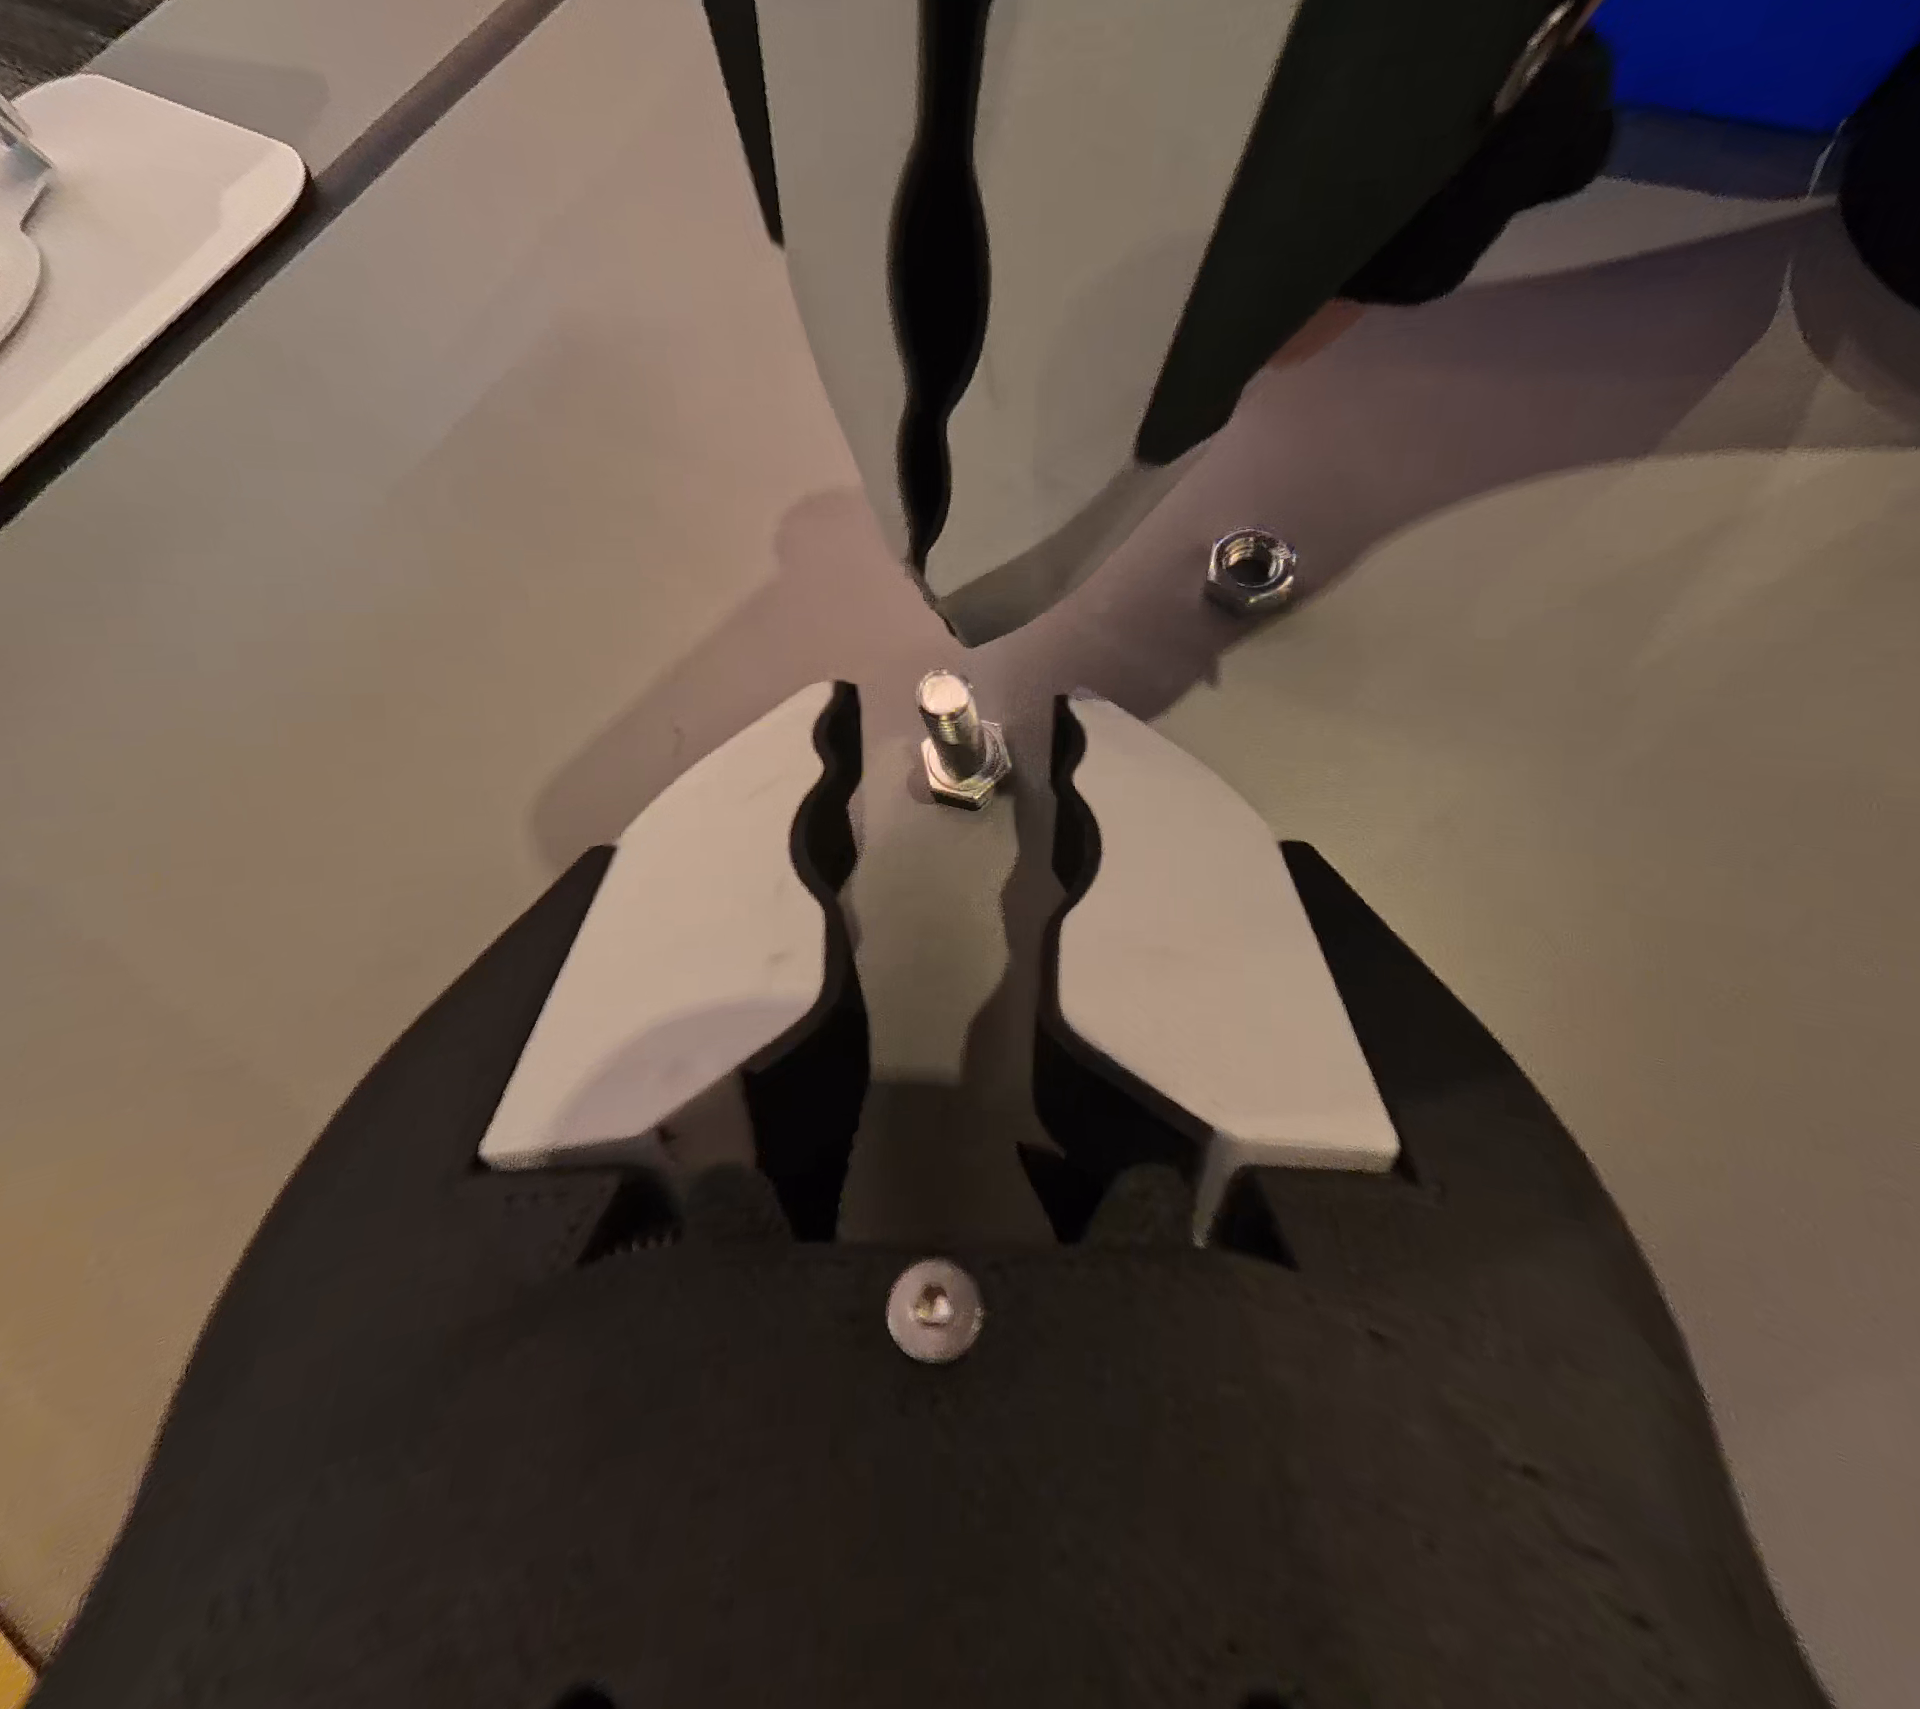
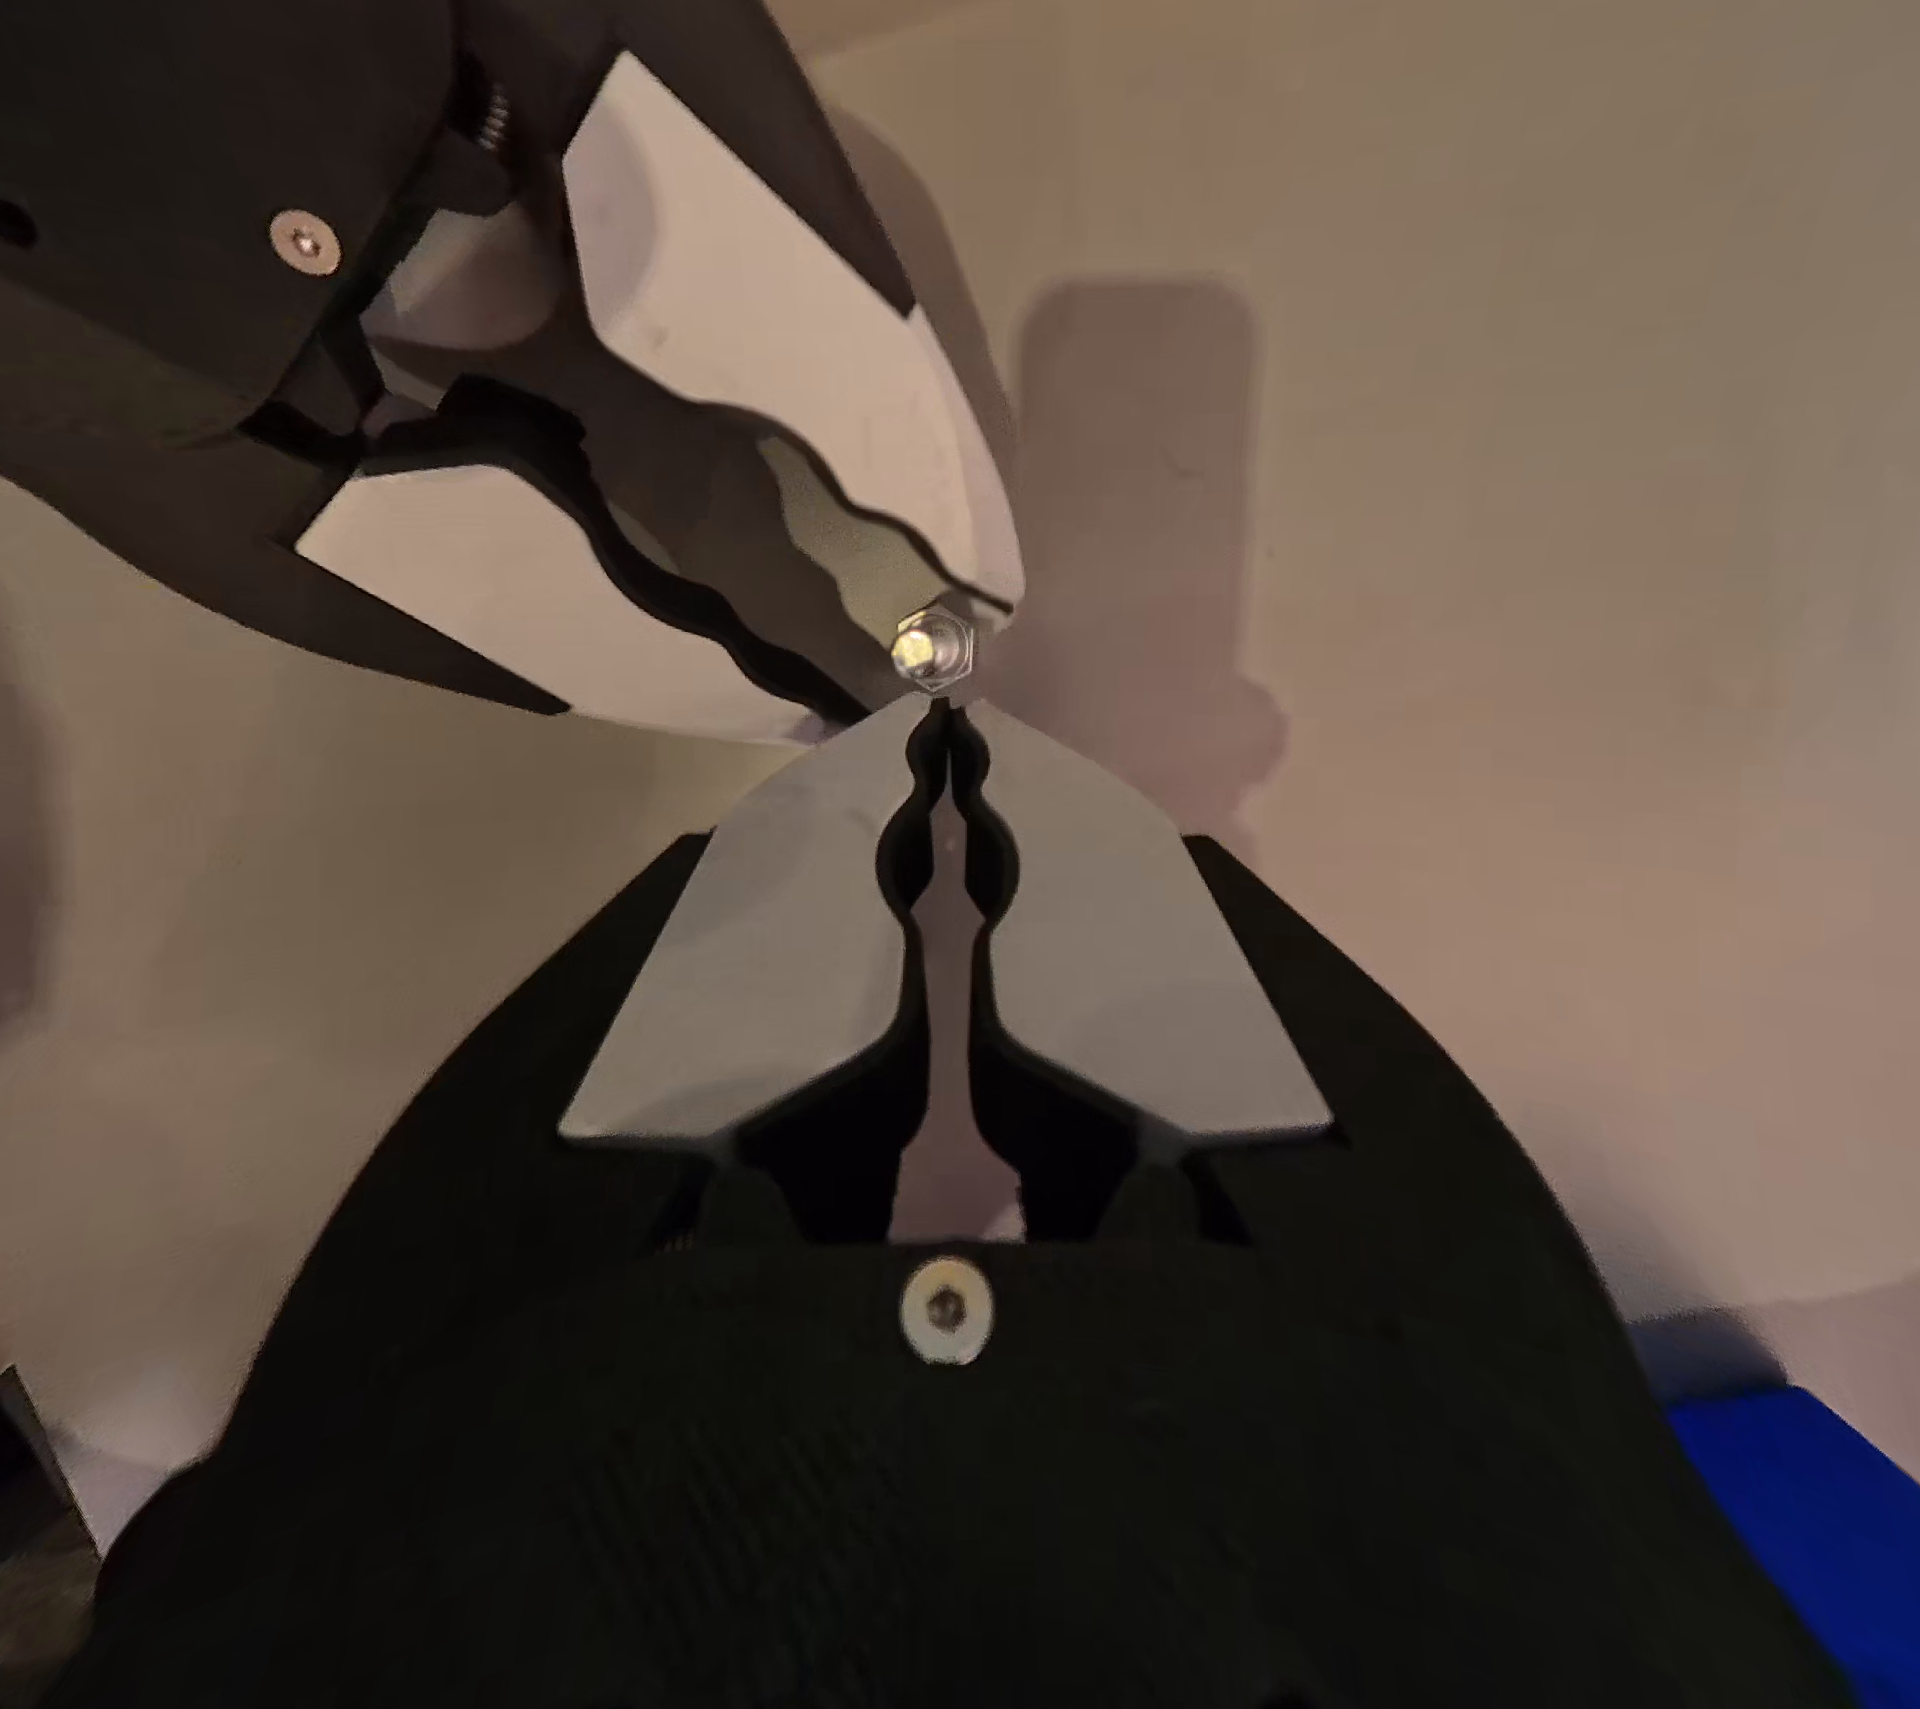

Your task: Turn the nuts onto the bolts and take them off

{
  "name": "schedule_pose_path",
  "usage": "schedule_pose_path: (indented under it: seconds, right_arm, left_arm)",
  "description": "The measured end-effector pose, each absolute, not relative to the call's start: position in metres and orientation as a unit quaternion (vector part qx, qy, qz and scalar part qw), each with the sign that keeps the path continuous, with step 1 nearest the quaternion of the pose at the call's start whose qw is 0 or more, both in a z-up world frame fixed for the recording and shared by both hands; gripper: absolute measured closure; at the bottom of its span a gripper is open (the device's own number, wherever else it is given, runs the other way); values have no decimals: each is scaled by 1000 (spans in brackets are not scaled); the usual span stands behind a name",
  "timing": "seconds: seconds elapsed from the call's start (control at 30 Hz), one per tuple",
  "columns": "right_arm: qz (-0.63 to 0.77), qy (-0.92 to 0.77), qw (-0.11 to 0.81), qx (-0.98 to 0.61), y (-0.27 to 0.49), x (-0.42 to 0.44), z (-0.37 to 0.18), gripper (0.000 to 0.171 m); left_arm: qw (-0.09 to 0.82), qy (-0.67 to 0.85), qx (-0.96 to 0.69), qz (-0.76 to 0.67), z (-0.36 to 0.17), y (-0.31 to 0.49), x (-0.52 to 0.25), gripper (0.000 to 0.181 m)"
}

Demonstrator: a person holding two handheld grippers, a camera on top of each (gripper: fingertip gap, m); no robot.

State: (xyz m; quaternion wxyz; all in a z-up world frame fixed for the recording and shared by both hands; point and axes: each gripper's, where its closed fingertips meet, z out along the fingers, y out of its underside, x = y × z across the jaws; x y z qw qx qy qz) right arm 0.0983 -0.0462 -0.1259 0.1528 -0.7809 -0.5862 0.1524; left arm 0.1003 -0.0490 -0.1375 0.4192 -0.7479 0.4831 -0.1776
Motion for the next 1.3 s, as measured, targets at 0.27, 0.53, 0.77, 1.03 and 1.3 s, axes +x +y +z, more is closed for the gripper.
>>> schedule_pose_path:
  seconds: [0.27, 0.53, 0.77, 1.03, 1.3]
  right_arm:
    - [168, -576, 130, -789, -49, 118, -116, 168]
    - [165, -584, 147, -781, -51, 112, -109, 163]
    - [193, -599, 160, -761, -54, 84, -122, 160]
    - [189, -584, 173, -770, -44, 87, -124, 158]
    - [181, -597, 162, -764, -48, 83, -132, 160]
  left_arm:
    - [429, 469, -750, -180, -132, -47, 100, 131]
    - [397, 469, -771, -167, -147, -45, 95, 144]
    - [394, 457, -779, -173, -147, -43, 93, 140]
    - [389, 436, -787, -199, -144, -41, 91, 140]
    - [382, 442, -786, -199, -146, -43, 91, 138]
